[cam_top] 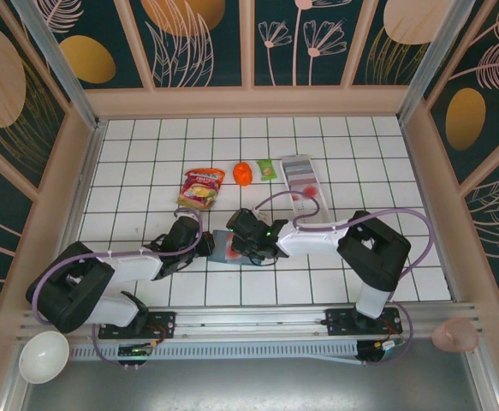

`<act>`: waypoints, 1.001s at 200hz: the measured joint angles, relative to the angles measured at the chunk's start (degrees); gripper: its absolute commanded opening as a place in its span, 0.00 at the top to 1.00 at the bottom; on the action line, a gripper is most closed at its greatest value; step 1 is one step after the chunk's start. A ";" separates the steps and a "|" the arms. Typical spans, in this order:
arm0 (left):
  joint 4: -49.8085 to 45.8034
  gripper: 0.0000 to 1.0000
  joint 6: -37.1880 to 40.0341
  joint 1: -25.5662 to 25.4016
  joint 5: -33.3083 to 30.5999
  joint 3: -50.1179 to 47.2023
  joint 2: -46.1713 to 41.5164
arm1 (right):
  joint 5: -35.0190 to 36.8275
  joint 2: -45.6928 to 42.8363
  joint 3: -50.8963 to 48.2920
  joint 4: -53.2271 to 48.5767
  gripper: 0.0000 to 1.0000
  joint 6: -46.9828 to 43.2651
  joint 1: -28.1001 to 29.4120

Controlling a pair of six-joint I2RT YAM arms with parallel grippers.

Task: Put the credit cards into the card holder

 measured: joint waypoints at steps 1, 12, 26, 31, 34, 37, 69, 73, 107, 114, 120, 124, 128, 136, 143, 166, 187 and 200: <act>0.00 0.96 0.00 0.00 0.02 0.00 0.00 | 0.00 0.02 0.00 -0.02 0.74 -0.09 0.02; 0.00 0.96 0.02 0.00 0.11 0.00 0.00 | 0.20 0.46 0.37 -0.50 0.70 -0.17 0.15; 0.00 0.96 0.00 -0.02 0.17 0.00 0.00 | 1.07 0.87 1.31 -1.66 0.64 -0.72 0.52; 0.00 0.96 0.00 0.00 0.35 0.00 0.00 | 1.44 0.90 1.64 -2.08 0.63 -1.07 0.63; 0.00 0.96 0.00 -0.02 0.46 0.00 0.00 | 1.70 0.90 1.84 -2.36 0.63 -1.31 0.74; 0.00 0.96 0.02 0.00 0.57 0.00 0.00 | 1.99 0.90 2.03 -2.64 0.62 -1.40 0.81; 0.00 0.96 0.02 -0.04 1.46 -0.04 -0.02 | 4.17 0.79 2.58 -5.11 0.50 -2.78 0.85; 0.00 0.96 0.00 -0.09 1.55 -0.04 -0.02 | 4.22 0.79 2.71 -5.31 0.50 -2.86 0.83; -0.02 0.96 0.00 -0.11 1.84 -0.04 -0.07 | 5.20 0.79 3.80 -8.00 0.62 -4.44 0.83; -0.02 0.97 0.00 -0.11 1.86 -0.04 -0.07 | 5.31 0.76 3.80 -8.26 0.65 -4.63 0.83; -0.02 0.97 0.00 -0.11 1.86 -0.04 -0.07 | 5.40 0.76 3.80 -8.39 0.66 -4.90 0.83; -0.02 0.97 0.00 -0.11 1.86 -0.04 -0.07 | 5.44 0.76 3.82 -8.50 0.66 -4.74 0.83; 0.00 0.97 0.00 -0.11 1.86 -0.04 -0.07 | 5.42 0.79 3.87 -8.61 0.66 -4.98 0.83; -0.02 0.97 0.00 -0.11 1.86 -0.07 -0.07 | 5.42 0.79 3.98 -8.70 0.66 -5.03 0.83; 0.00 0.97 0.00 -0.11 1.88 -0.11 -0.07 | 5.42 0.79 4.07 -8.72 0.67 -5.05 0.83; 0.24 0.97 -0.02 -0.11 2.08 -0.26 -0.13 | 5.18 0.85 4.11 -8.72 0.69 -5.27 0.83; 0.44 0.97 -0.02 -0.11 2.10 -0.37 -0.13 | 4.90 1.03 4.17 -8.70 0.69 -5.70 0.83; 0.46 0.97 -0.02 -0.11 2.10 -0.39 -0.13 | 4.57 1.25 4.17 -8.70 0.68 -5.73 0.83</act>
